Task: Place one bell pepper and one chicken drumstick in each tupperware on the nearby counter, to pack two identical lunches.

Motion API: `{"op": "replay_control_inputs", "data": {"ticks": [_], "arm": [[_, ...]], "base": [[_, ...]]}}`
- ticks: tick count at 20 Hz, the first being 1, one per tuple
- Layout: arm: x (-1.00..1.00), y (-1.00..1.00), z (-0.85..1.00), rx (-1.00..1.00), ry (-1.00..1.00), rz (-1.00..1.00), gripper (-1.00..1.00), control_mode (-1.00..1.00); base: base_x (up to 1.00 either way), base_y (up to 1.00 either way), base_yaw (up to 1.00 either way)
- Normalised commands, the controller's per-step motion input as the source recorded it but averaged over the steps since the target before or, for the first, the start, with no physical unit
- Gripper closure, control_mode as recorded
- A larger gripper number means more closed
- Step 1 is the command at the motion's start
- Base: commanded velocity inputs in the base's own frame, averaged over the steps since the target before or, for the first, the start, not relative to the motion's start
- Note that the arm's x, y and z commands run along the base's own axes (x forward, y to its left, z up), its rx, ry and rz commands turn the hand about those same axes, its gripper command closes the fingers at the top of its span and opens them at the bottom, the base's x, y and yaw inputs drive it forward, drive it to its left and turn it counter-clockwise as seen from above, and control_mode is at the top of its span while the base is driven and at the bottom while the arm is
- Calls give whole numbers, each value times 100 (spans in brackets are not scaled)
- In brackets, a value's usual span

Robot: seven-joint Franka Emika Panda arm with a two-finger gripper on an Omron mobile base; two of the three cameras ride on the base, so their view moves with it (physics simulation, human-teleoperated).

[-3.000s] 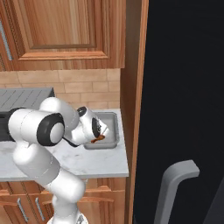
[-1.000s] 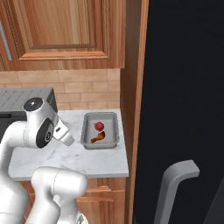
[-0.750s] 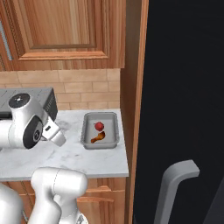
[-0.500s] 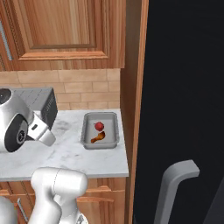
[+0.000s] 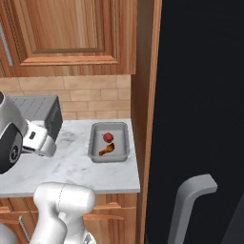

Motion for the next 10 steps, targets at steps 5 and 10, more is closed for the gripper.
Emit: {"op": "replay_control_inputs", "data": {"ticks": [5, 10], "arm": [[0, -21, 39, -1, 0, 15, -100, -100], [-4, -3, 16, -1, 0, 1, -100, 100]], "base": [[0, 0, 0], [-5, 0, 0]]}}
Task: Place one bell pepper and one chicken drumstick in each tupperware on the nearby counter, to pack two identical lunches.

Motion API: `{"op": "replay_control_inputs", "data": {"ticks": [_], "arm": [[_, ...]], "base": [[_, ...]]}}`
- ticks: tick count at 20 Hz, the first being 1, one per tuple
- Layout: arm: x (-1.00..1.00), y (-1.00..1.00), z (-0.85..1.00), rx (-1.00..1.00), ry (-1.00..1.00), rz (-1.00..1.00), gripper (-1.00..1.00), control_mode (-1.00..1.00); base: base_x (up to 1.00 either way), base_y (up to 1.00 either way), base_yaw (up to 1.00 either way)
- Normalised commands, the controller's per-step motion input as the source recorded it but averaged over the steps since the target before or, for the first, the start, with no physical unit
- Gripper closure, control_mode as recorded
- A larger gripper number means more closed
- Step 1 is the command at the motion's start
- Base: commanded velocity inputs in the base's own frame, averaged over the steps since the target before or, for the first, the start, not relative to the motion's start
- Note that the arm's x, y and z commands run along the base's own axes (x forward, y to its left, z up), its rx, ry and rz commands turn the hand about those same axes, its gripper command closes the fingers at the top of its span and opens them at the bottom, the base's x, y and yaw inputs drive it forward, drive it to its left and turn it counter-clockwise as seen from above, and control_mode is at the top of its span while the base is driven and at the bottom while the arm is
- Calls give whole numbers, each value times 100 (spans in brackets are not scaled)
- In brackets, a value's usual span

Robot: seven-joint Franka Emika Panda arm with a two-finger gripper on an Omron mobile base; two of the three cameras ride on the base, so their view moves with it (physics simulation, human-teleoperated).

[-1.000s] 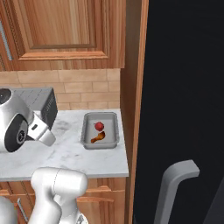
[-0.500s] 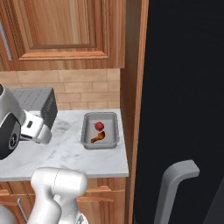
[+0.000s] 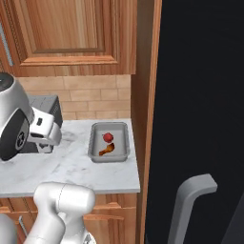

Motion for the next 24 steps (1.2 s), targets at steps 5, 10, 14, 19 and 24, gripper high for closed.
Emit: {"op": "replay_control_inputs", "data": {"ticks": [5, 10, 14, 19, 24], "arm": [[0, 0, 0, 0, 0, 0, -100, 100], [0, 0, 0, 0, 0, 0, -100, 100], [0, 0, 0, 0, 0, 0, -100, 100], [0, 0, 0, 0, 0, 0, -100, 100], [0, 0, 0, 0, 0, 0, -100, 100]], "base": [[-76, 0, 1], [-100, -5, 0], [-100, -13, 0], [-100, -34, 8], [-76, -97, 5]]}}
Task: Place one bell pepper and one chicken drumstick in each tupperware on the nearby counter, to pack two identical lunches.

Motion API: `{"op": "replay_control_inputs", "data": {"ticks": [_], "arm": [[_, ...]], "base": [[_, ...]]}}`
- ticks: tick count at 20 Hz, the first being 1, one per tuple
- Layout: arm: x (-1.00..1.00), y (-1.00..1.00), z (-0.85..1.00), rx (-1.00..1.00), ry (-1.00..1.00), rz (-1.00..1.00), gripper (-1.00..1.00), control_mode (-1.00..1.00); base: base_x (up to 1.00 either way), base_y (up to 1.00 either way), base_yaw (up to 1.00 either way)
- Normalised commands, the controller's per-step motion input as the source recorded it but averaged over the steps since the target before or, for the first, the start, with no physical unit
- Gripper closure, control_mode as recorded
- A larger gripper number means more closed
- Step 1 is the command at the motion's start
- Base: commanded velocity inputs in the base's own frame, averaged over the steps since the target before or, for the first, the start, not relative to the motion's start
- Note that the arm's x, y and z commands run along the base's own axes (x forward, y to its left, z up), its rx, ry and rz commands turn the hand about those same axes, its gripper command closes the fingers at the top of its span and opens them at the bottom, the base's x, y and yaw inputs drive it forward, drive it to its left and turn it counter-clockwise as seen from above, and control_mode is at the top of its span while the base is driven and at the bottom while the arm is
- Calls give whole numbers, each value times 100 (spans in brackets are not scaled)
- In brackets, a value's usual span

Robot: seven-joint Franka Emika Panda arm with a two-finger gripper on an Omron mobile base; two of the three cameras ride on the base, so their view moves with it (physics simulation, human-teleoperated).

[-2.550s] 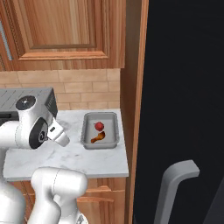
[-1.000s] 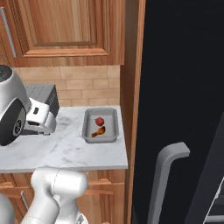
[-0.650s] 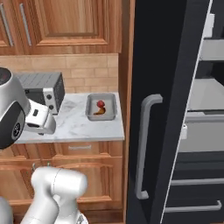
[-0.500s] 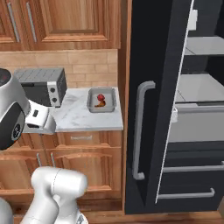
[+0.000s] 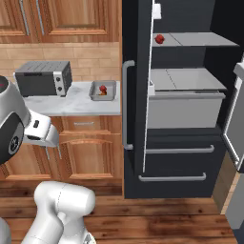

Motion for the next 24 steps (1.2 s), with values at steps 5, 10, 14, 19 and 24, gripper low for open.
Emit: {"op": "replay_control_inputs", "data": {"ticks": [5, 10, 14, 19, 24], "arm": [[0, 0, 0, 0, 0, 0, -100, 100], [0, 0, 0, 0, 0, 0, -100, 100], [0, 0, 0, 0, 0, 0, -100, 100], [0, 0, 0, 0, 0, 0, -100, 100], [0, 0, 0, 0, 0, 0, -100, 100]], "base": [[-15, -100, 3], [0, -100, 0], [0, -100, 2], [1, -91, 10], [18, -36, 10]]}}
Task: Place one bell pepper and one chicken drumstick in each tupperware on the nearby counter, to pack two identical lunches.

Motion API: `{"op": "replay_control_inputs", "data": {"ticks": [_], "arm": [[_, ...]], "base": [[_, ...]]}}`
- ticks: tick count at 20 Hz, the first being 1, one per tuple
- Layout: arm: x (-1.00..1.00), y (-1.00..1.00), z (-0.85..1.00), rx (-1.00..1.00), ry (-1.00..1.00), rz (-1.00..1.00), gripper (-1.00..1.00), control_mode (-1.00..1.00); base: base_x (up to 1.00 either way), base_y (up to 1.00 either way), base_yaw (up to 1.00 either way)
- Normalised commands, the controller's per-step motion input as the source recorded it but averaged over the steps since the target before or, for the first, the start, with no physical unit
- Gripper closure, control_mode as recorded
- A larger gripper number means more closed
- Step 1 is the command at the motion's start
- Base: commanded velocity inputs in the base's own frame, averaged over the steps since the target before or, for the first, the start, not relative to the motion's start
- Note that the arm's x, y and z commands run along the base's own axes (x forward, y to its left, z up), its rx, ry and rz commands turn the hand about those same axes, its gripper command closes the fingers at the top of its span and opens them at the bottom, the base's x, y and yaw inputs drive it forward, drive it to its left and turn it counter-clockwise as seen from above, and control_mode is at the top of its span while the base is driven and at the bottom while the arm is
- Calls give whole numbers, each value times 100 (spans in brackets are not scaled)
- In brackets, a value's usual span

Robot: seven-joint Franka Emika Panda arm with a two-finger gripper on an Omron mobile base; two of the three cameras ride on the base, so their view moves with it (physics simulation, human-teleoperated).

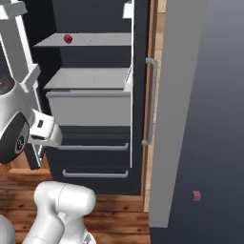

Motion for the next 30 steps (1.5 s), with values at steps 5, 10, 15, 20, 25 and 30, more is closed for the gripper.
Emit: {"op": "replay_control_inputs", "data": {"ticks": [5, 10, 15, 20, 25, 30], "arm": [[0, 0, 0, 0, 0, 0, -100, 100], [0, 0, 0, 0, 0, 0, -100, 100], [0, 0, 0, 0, 0, 0, -100, 100], [0, 0, 0, 0, 0, 0, -100, 100], [0, 0, 0, 0, 0, 0, -100, 100], [1, 0, 0, 0, 1, 3, -100, -100]], "base": [[65, 4, 8], [83, -7, 9], [91, -8, 10], [100, 0, 13], [81, 0, 15], [16, 0, 14]]}}
